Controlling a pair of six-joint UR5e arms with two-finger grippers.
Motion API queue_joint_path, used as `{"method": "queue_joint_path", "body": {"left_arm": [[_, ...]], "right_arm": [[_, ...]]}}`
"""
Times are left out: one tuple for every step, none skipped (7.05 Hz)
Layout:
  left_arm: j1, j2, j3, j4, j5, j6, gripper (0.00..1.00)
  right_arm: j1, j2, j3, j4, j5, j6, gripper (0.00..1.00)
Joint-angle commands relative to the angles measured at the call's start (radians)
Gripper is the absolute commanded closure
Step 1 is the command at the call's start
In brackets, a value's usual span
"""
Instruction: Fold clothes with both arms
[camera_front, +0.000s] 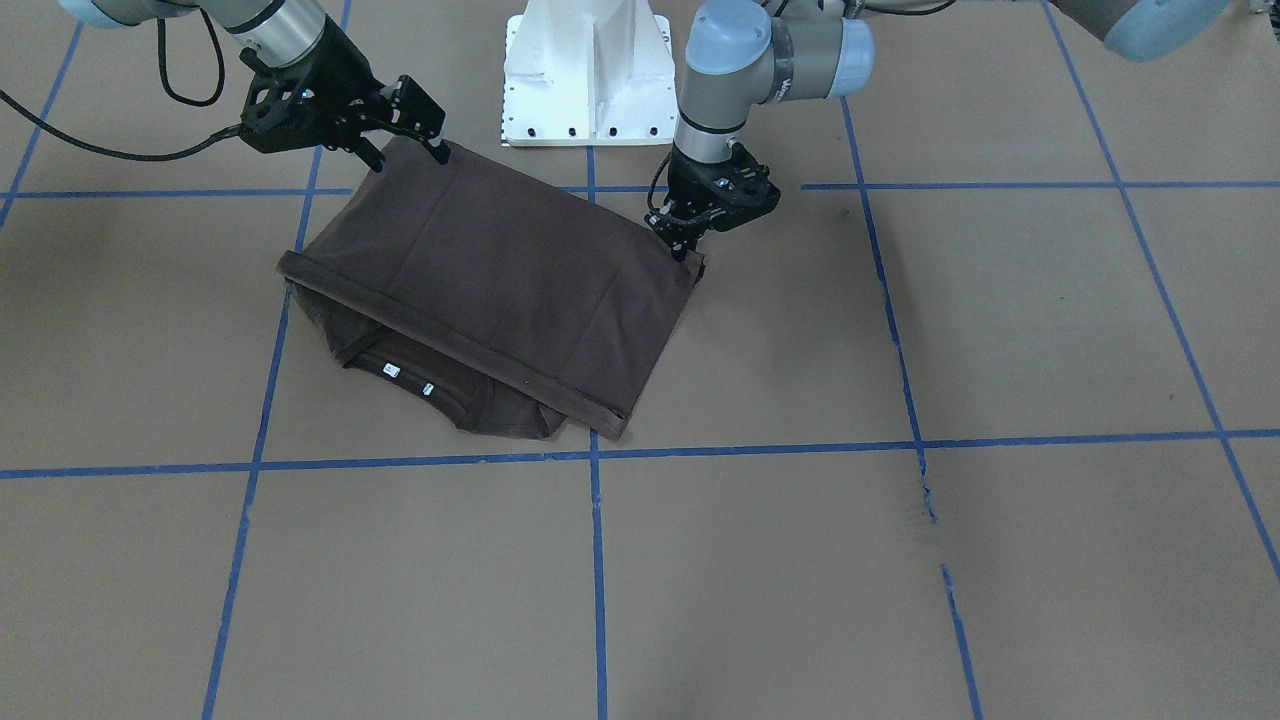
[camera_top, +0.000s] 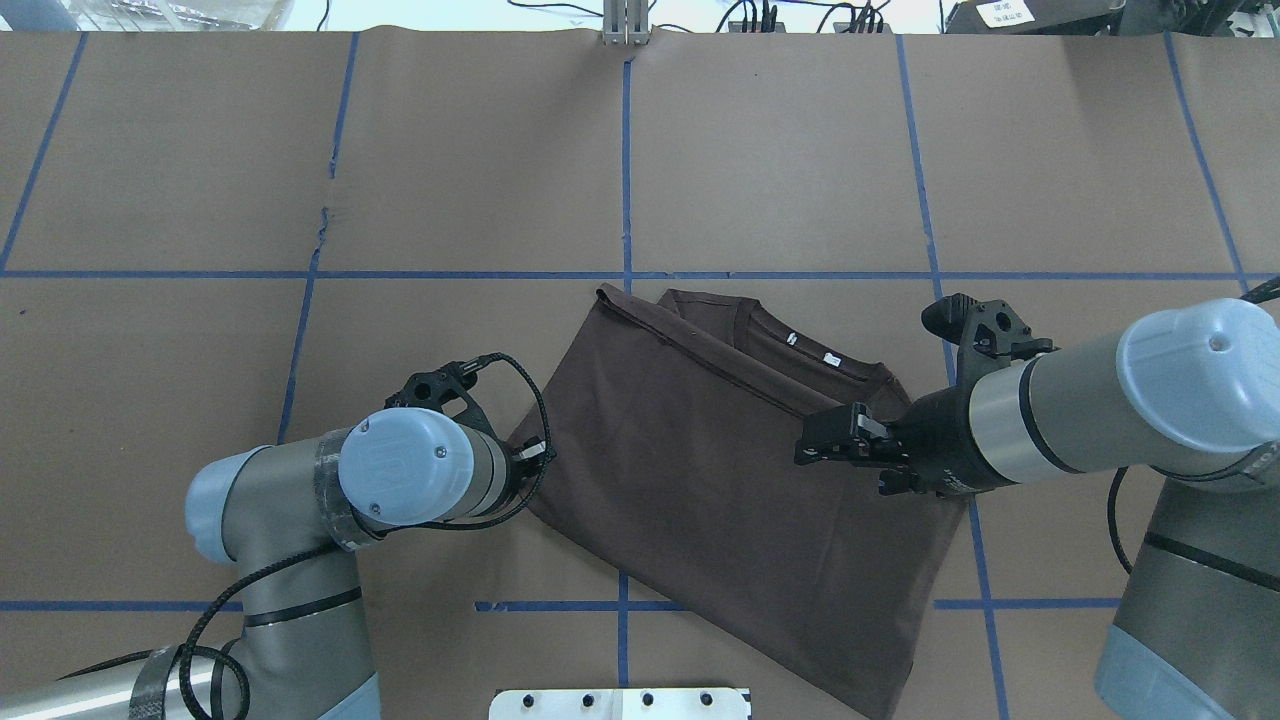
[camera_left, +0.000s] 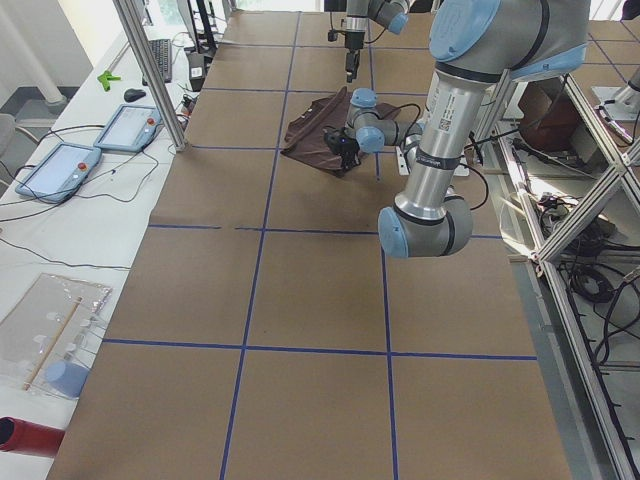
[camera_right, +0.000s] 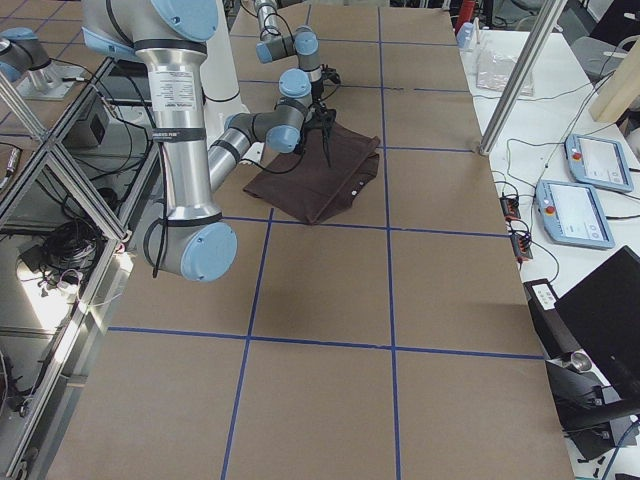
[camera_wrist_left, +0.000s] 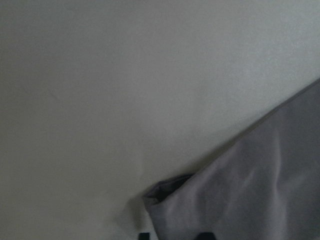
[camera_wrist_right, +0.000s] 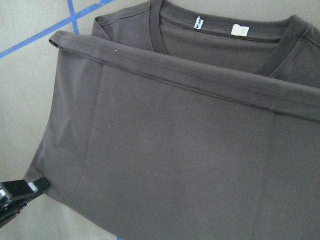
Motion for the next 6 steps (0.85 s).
{"method": "queue_joint_path", "body": {"left_arm": [[-0.042,0.000,-0.003,-0.027,-0.001,0.047,1.00],[-0.082,0.000,0.000,-0.027,-0.001,0.074,1.00],[-0.131,-0.002,0.018,-0.028,-0.001,0.129,1.00],[-0.195,-0.019,0.081,-0.051,-0.001,0.175,1.00],[-0.259,-0.067,0.213,-0.141,-0.001,0.231,1.00],[-0.330,-0.165,0.374,-0.213,-0.001,0.305,1.00]], "right_arm": [[0.005,0.000,-0.002,0.000,0.001,0.000,0.00],[0.006,0.000,-0.002,-0.002,0.003,0.000,0.00],[0.006,0.000,-0.002,0.000,0.001,0.000,0.00],[0.010,0.002,-0.002,-0.002,0.003,0.000,0.00],[0.014,0.002,-0.002,-0.002,0.001,0.000,0.00],[0.016,0.002,-0.005,-0.002,0.001,0.000,0.00]]}}
